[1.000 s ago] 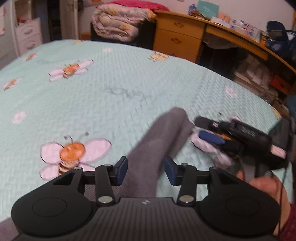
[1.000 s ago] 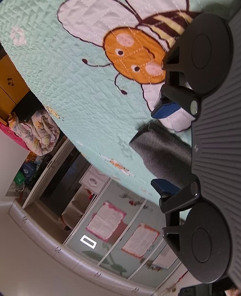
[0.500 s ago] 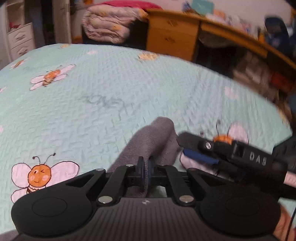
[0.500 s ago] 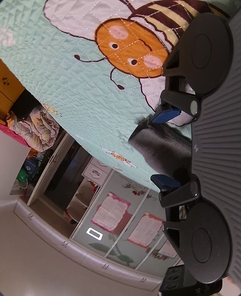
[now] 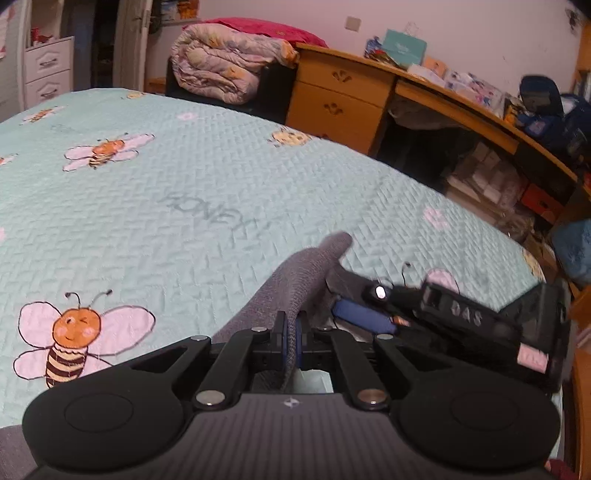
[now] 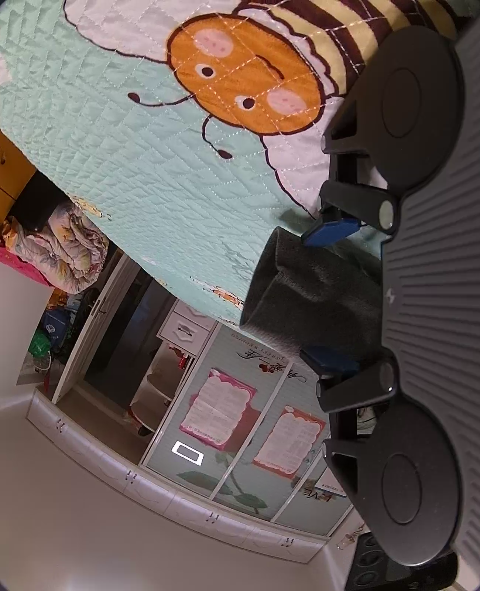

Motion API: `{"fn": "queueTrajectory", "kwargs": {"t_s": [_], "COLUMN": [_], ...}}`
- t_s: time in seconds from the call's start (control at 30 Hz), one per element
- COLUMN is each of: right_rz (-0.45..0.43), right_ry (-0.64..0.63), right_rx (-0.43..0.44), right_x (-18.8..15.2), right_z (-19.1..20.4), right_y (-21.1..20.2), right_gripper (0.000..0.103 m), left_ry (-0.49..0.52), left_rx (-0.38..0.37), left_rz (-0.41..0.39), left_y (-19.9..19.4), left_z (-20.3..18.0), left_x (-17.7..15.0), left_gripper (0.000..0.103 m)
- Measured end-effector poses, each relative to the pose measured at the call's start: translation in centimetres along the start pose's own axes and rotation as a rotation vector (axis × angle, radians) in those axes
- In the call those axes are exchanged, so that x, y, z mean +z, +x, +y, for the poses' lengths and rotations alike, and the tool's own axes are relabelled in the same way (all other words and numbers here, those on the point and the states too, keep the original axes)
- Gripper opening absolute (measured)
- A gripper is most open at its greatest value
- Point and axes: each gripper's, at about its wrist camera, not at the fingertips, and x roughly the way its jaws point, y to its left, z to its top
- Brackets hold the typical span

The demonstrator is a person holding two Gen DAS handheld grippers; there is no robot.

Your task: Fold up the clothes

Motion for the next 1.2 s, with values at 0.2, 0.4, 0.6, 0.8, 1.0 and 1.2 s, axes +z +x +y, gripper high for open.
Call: {"fn": "queueTrajectory", "kwargs": {"t_s": [0.2, 0.4, 0.6, 0.8, 1.0, 1.2], "right_rz": [-0.009, 0.015, 0.025, 0.029, 0.018, 0.029], "right_ry": [0.018, 0.004, 0.044, 0.043, -0.006, -0.038], "right_rx": [0.006, -0.016, -0.004, -0.032, -0.054, -0.062], "right_x": [-0.1, -0.2, -0.3, -0.4, -0.6, -0.7], "right_z": [-0.2, -0.1, -0.5, -0.4, 0.4, 0.6], "right_y": [-0.1, 0.3, 0.2, 0.3, 0.4, 0.5], "right_gripper": [0.058, 0.035, 0.029, 0.03, 0.031, 0.031], "left_ry": [0.001, -0.064, -0.136, -0.247, -0.215, -0.184], "left_rx": [-0.028, -0.043, -0.035, -0.064, -0.136, -0.158], "left_rz": [0.038, 0.037, 0.033, 0.009, 0.049, 0.076], "left_y": [0.8, 0.8, 0.8, 0.1, 0.0, 0.4], "left_z": [0.0, 1.1, 2.5, 3.8, 3.0, 2.6], "left_x": [-0.4, -0.5, -0.4, -0.6, -1.4, -1.9], "left_gripper": [0.003, 0.004, 0.004, 0.004, 0.004, 0.004]}}
